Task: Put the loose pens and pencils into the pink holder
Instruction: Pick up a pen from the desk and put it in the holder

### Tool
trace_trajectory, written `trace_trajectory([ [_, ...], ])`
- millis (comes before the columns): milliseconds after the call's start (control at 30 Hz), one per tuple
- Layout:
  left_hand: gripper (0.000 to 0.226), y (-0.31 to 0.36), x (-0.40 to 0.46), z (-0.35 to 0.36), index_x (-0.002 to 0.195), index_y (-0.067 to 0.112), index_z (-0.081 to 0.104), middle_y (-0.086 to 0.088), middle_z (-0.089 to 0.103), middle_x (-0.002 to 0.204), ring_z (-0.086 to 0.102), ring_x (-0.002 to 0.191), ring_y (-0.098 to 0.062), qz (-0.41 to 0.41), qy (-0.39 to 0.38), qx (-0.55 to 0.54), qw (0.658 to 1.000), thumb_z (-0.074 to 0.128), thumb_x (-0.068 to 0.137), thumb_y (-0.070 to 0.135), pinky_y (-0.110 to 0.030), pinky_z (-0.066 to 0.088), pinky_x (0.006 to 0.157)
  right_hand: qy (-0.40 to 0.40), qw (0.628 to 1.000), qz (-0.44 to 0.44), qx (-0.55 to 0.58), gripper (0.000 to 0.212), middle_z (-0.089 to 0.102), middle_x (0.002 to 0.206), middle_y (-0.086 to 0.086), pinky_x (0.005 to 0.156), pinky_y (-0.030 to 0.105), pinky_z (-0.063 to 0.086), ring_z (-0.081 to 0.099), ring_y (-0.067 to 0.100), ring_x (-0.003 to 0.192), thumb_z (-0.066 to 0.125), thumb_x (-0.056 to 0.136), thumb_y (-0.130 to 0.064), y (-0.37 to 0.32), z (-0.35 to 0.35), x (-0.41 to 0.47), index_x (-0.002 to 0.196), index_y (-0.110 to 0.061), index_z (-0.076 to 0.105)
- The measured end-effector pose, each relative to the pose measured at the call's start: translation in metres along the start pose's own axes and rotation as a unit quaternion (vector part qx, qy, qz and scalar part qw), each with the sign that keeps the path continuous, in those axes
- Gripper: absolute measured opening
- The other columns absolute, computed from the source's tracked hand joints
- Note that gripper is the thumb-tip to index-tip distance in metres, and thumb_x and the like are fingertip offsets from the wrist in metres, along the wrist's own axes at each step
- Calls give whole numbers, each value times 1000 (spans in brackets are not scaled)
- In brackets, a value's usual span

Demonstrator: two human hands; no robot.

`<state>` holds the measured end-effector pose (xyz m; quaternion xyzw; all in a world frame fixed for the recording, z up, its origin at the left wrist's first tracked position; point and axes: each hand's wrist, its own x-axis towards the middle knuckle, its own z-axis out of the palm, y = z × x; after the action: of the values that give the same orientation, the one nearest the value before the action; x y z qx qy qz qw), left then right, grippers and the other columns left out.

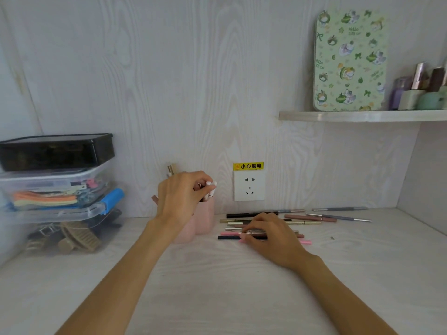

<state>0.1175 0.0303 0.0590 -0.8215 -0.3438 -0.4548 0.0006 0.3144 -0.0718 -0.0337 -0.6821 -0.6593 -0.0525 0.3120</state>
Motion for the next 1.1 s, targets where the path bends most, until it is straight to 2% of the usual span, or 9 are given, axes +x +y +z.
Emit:
trace_trajectory([
  [100, 9, -3, 6, -7, 82, 33, 71, 18, 69, 74, 51, 65, 7, -11, -7, -12, 1000, 69, 80, 41, -13, 29, 54, 0, 1000, -15, -11, 27, 57, 110, -17, 91, 22, 35, 46, 2, 107, 61, 79, -53, -2, -1, 1, 101, -38, 68],
  [233, 14, -4, 9, -1, 91, 30, 73, 12, 72, 91, 55, 79, -2, 14, -31, 45, 998, 66, 83, 40, -18, 33, 55, 4, 997, -49, -54, 25, 56, 113, -14, 90, 18, 28, 46, 4, 110, 59, 82, -48, -8, 3, 3, 103, -38, 68],
  [333, 22, -3, 5, 8, 102, 24, 73, 5, 59, 127, 45, 122, -15, 74, -38, 111, 990, 59, 90, 35, -32, 43, 81, -7, 994, -77, -79, 30, 57, 112, -12, 88, 17, 27, 46, 8, 109, 52, 87, -45, -11, 7, 3, 112, -35, 66],
  [400, 23, -2, 3, 10, 104, 19, 73, -1, 54, 135, 39, 130, -21, 99, -29, 132, 986, 58, 91, 32, -36, 33, 97, -4, 992, -90, -85, 29, 57, 112, -11, 88, 18, 26, 46, 8, 108, 51, 89, -43, -14, 8, 3, 113, -34, 65],
  [533, 40, 3, -9, 11, 123, 14, 62, -7, 44, 145, 37, 134, -28, 137, -11, 181, 974, 65, 85, 26, -42, 31, 106, 1, 990, -106, -91, 26, 59, 104, -9, 81, 20, 30, 47, 11, 99, 52, 90, -39, -25, 12, 4, 108, -31, 68],
  [600, 45, 8, -22, 10, 130, 16, 54, -4, 46, 142, 42, 130, -25, 126, 31, 143, 981, 59, 87, 29, -39, 35, 103, -7, 991, -103, -85, 27, 60, 102, -7, 80, 21, 34, 49, 12, 98, 51, 90, -39, -30, 15, 5, 111, -30, 66],
  [700, 30, 13, -47, 15, 116, 19, 55, 3, 57, 121, 49, 109, -14, 130, 93, 55, 986, 48, 90, 32, -25, 35, 89, -16, 994, -84, -72, 33, 58, 103, -5, 77, 23, 33, 49, 14, 102, 49, 90, -45, -32, 17, 5, 118, -32, 61],
  [933, 17, 9, -70, 28, 89, 18, 58, 9, 59, 86, 46, 79, -8, 116, 86, 2, 990, 46, 90, 31, -17, 29, 66, -4, 994, -81, -70, 22, 61, 99, -2, 69, 24, 27, 54, 18, 98, 51, 91, -32, -30, 15, 7, 107, -26, 65],
  [1100, 11, 8, -72, 30, 85, 26, 59, 20, 51, 74, 45, 63, 0, 52, 47, -49, 996, 52, 89, 33, -8, 30, 55, 162, 980, 41, 108, 13, 63, 93, -6, 69, 23, 46, 57, 10, 85, 58, 90, -25, -22, -6, 16, 98, -22, 67],
])
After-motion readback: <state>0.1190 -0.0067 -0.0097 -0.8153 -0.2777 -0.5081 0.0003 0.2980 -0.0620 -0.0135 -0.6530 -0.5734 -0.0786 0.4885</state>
